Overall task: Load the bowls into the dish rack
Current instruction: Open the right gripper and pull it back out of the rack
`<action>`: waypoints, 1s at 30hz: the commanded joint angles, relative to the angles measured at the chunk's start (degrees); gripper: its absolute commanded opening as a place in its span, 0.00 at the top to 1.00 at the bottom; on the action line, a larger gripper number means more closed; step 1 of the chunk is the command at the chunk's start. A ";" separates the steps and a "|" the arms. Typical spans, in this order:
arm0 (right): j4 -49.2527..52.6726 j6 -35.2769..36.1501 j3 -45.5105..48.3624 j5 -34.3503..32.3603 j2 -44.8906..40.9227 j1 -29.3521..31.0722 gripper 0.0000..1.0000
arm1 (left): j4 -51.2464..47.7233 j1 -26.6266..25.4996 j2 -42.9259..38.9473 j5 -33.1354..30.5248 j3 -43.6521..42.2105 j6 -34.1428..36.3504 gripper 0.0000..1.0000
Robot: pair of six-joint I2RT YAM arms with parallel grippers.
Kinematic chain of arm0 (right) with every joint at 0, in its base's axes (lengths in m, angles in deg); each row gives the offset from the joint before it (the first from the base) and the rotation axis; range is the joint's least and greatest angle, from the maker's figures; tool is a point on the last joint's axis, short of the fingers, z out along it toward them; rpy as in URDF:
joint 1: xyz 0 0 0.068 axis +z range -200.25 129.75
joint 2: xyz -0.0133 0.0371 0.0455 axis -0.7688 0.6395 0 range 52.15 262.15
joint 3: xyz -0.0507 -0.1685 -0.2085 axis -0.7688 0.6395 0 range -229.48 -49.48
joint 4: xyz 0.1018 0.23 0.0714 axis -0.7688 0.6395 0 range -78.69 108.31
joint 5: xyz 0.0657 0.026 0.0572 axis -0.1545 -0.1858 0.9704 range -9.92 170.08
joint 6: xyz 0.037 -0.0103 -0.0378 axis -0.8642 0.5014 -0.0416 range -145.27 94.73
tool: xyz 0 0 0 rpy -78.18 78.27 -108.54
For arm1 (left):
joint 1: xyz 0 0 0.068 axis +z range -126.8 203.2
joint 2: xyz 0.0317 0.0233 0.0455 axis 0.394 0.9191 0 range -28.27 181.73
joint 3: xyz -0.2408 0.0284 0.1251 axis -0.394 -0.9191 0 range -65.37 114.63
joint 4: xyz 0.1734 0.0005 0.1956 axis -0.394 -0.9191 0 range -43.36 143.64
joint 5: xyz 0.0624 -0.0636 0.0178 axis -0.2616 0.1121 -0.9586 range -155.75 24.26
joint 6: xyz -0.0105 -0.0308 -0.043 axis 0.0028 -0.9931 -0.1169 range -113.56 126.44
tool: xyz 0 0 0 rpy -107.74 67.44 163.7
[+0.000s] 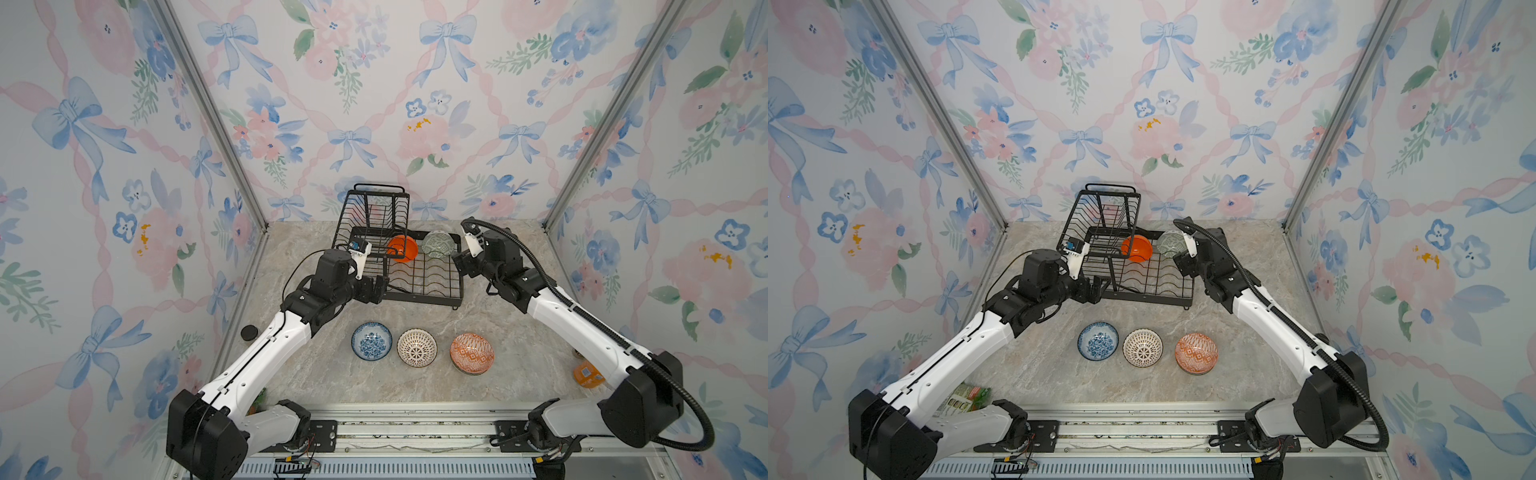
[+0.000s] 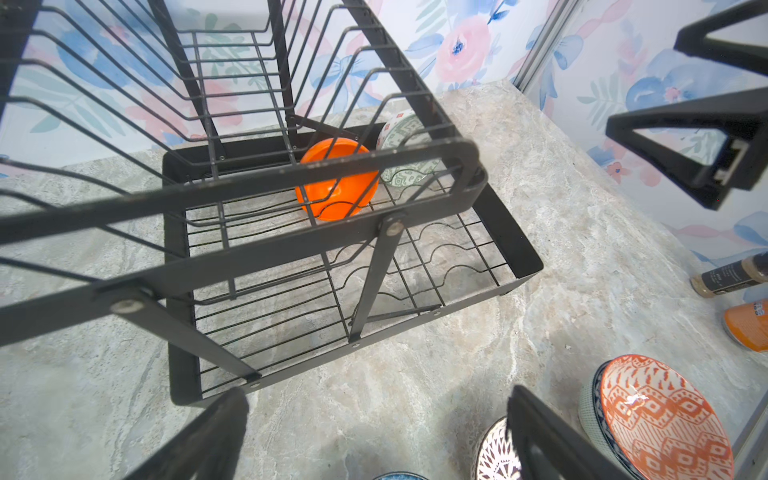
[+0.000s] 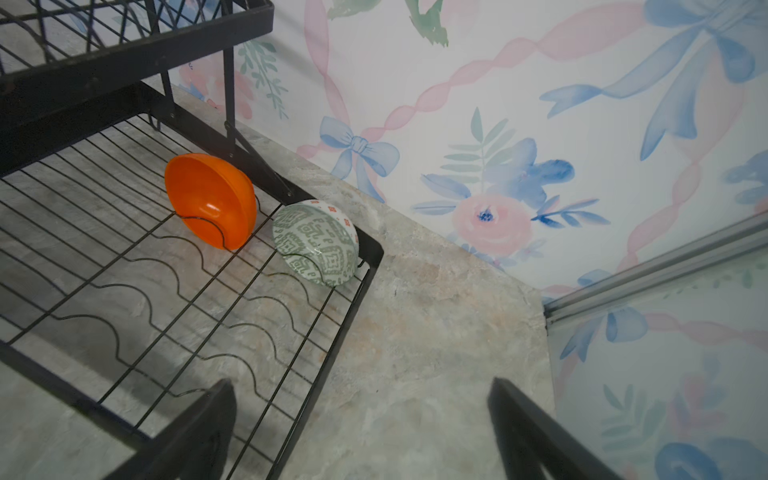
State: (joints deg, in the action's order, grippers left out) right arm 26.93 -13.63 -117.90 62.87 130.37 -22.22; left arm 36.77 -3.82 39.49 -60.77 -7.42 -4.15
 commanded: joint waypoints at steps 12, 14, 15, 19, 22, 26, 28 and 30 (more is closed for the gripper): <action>25.43 -17.85 3.04 7.45 -10.31 2.12 0.03 | -1.24 -8.31 0.38 -5.04 -1.46 -2.77 0.02; 26.72 -18.59 2.99 7.49 -10.51 2.02 0.03 | -1.26 -9.45 1.62 -5.07 -1.01 -2.63 0.02; 27.37 -18.90 3.03 7.59 -10.64 2.03 0.03 | -1.21 -9.80 2.12 -4.90 -0.68 -2.59 0.02; 28.33 -19.81 3.63 8.58 -11.63 2.03 0.03 | -1.16 -10.24 4.26 -3.25 1.25 -2.25 0.02; 29.15 -19.90 4.59 9.21 -13.12 1.71 0.03 | -1.08 -10.87 6.05 -2.41 2.75 -1.80 0.02; 31.02 -20.09 5.47 9.83 -15.47 0.42 0.03 | -0.97 -12.27 9.29 -2.56 4.62 -1.22 0.02; 32.05 -20.28 5.50 10.21 -16.47 -0.30 0.03 | -0.98 -12.91 11.29 -2.00 5.78 -0.72 0.02; 33.20 -20.43 5.48 10.27 -17.32 -0.91 0.03 | -0.98 -13.35 13.46 -0.95 7.21 -0.33 0.02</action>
State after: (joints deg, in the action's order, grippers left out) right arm 56.65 -32.91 -112.83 72.35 114.57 -22.13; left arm 35.90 -16.55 50.44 -63.57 -2.50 -5.85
